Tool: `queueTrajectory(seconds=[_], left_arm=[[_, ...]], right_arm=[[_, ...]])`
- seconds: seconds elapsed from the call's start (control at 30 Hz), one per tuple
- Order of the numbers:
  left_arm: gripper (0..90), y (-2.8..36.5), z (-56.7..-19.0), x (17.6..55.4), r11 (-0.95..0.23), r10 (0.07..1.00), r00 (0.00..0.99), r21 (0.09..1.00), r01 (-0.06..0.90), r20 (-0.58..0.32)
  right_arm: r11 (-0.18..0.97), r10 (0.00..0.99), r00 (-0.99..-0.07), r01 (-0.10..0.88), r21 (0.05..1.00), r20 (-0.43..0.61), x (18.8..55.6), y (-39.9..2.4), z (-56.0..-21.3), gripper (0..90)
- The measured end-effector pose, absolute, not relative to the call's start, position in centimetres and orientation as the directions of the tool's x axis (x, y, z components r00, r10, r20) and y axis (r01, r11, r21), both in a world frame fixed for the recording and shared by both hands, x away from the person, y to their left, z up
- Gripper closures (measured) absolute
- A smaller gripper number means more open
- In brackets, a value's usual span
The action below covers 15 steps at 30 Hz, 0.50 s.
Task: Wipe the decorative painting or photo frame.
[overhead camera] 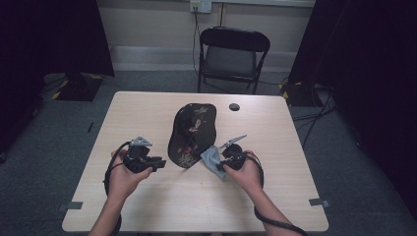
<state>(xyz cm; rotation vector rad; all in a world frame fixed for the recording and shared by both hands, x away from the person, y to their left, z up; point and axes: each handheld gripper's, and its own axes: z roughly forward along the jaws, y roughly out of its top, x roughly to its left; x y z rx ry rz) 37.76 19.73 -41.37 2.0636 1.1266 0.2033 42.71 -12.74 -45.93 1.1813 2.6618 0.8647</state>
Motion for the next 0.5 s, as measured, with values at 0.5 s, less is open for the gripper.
queueTrajectory(seconds=[0.5], left_arm=[[70.9,19.4,-41.3,37.7,-0.327,0.772,0.602,0.686,0.650,-0.203]], right_arm=[[0.617,0.566,-0.813,0.525,0.586,0.133,37.7,-10.5,-45.1,79.9]])
